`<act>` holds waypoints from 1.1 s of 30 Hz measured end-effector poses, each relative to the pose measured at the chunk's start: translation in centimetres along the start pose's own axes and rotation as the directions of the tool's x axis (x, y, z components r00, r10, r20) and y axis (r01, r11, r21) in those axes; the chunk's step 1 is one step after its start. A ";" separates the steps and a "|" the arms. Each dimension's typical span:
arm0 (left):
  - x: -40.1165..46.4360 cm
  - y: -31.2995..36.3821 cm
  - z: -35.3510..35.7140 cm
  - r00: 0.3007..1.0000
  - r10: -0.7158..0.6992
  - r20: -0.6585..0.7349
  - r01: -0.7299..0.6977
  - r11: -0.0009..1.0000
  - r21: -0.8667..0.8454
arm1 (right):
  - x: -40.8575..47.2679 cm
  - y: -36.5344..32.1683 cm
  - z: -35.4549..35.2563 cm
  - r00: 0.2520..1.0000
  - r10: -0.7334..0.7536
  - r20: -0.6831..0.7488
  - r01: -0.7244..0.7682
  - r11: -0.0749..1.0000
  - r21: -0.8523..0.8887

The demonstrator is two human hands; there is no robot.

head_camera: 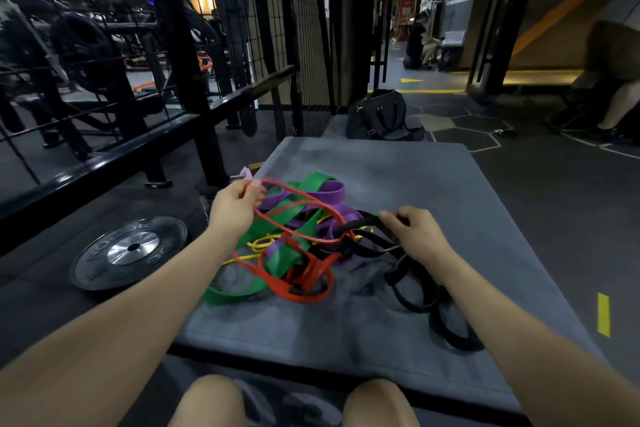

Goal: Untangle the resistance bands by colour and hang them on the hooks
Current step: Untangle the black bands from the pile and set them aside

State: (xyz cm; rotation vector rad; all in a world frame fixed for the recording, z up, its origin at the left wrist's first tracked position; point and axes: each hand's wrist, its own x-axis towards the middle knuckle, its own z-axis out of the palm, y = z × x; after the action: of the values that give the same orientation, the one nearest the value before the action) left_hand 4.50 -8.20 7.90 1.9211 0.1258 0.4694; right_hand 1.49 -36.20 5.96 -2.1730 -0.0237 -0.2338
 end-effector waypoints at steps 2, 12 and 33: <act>0.2 -0.8 -0.5 0.996 -0.079 -0.052 0.077 0.996 -0.040 | 0.4 0.0 -0.9 0.999 0.030 -0.043 -0.028 0.999 0.026; -0.9 -3.4 0.7 0.896 -0.444 -0.015 0.412 0.818 0.401 | -0.1 5.9 -0.6 0.972 0.234 0.024 -0.209 0.906 -0.369; 3.2 -2.7 15.3 0.861 0.140 0.488 -0.460 0.623 0.633 | 9.6 8.3 4.1 0.888 0.331 0.320 -0.143 0.859 -0.491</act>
State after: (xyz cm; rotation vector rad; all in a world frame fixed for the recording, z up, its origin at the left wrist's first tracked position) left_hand 13.57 -19.46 1.37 2.8397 -0.3549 0.2434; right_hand 12.45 -38.36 -1.37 -2.6309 0.0865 0.3928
